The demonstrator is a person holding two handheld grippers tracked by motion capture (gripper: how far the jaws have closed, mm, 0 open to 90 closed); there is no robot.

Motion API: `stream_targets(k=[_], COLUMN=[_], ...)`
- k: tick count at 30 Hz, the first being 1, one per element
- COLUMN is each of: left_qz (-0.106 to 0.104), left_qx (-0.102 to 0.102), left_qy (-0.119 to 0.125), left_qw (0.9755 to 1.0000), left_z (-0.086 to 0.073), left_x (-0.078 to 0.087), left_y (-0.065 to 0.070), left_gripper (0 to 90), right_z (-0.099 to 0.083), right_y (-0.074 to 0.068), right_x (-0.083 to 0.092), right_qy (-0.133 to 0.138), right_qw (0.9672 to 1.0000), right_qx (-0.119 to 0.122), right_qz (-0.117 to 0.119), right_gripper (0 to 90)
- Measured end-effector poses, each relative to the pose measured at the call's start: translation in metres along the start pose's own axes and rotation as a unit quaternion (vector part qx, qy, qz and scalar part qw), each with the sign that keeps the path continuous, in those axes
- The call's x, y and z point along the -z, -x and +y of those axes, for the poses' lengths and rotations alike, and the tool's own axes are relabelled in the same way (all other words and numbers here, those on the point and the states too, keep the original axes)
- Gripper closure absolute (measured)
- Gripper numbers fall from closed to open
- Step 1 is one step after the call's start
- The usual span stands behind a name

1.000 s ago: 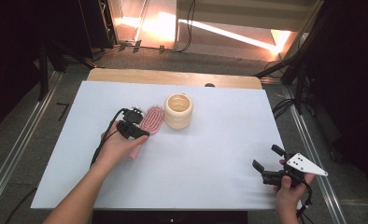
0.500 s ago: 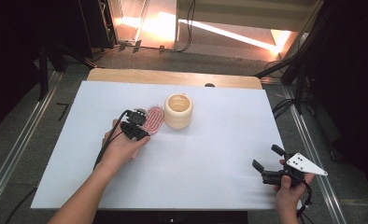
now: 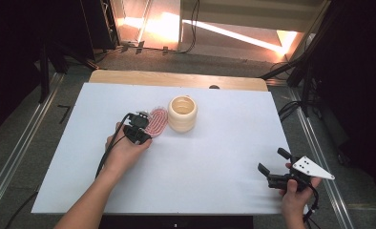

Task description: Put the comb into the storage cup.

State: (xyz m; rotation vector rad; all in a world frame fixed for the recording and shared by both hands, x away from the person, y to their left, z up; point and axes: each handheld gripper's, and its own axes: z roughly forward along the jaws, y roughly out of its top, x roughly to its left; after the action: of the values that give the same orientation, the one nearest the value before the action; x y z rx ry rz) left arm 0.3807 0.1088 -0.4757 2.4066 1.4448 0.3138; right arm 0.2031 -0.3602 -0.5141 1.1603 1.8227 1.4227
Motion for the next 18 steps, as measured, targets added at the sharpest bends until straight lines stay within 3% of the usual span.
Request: stream_targets(k=[5, 18], left_qz=[-0.001, -0.011], left_qx=[-0.011, -0.015], left_qy=[0.005, 0.018], left_qw=[0.9999, 0.9997], left_z=[-0.0013, -0.0050], left_x=[0.0006, 0.0018], left_y=[-0.0009, -0.0043], left_gripper=[70.6, 70.8], right_z=[0.0000, 0.0000], right_y=[0.0002, 0.0000], right_x=[0.0000, 0.0000], right_qy=[0.000, 0.000], right_qw=[1.0000, 1.0000], right_qx=[0.000, 0.000], right_qz=[0.000, -0.001], right_gripper=[0.0, 0.0])
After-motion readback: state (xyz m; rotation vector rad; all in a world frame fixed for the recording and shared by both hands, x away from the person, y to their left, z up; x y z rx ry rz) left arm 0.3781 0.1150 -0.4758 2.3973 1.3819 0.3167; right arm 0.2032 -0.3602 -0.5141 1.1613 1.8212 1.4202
